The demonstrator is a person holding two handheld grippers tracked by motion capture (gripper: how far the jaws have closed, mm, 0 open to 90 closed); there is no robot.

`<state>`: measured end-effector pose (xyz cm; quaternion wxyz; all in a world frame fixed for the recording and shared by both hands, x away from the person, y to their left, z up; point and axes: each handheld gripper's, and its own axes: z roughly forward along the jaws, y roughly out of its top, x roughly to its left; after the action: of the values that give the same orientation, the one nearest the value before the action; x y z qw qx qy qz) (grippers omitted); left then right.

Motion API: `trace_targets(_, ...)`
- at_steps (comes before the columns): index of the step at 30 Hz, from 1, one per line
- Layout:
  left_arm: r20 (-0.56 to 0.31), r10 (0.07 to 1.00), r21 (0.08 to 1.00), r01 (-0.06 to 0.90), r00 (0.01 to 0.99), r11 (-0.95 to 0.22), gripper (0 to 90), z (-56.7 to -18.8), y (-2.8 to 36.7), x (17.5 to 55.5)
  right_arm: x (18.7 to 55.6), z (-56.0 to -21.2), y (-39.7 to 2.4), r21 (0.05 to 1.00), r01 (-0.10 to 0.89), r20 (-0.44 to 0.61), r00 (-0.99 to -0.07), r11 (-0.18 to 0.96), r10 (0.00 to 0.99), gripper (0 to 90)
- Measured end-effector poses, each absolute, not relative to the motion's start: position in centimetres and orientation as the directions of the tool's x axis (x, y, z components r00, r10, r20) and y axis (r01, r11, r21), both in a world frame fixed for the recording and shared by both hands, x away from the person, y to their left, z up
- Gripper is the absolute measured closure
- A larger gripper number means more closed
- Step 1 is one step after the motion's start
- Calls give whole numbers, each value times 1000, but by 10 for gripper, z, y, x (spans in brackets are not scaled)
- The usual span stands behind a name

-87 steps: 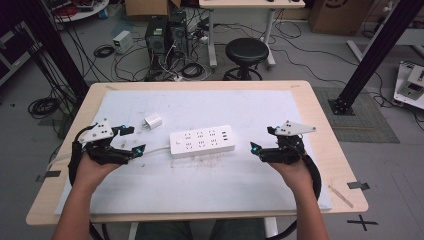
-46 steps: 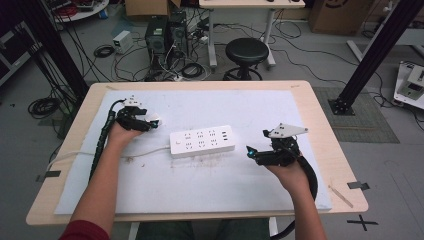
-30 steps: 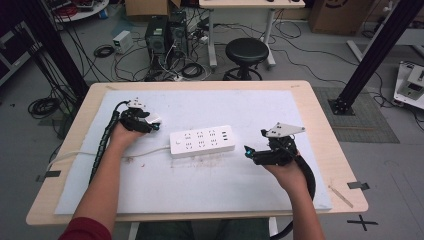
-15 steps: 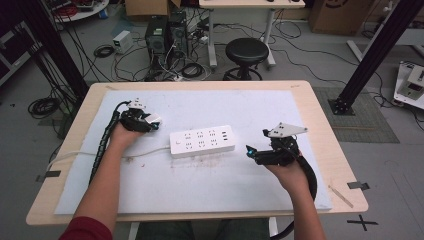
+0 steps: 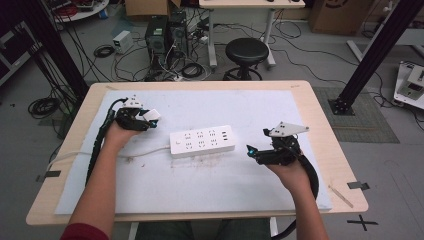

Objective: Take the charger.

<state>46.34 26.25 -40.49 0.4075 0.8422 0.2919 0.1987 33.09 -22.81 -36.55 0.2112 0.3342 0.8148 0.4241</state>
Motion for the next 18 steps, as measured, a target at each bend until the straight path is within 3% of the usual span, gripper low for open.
trace_targets(3,92,657,808,329,749,-489,424,-399,262,456,331,-364,-229,836,361,-57,-693,414,719,181)
trace_targets(4,81,647,828,311,758,-467,424,-382,262,429,330,-363,-231,833,367,-46,-699,413,713,181)
trace_targets(9,96,610,834,271,786,-481,424,-365,260,391,329,-362,-234,832,373,-30,-708,410,706,181)
trace_targets(18,115,548,835,219,828,-505,424,-357,251,350,326,-361,-231,833,366,-29,-719,414,694,181)
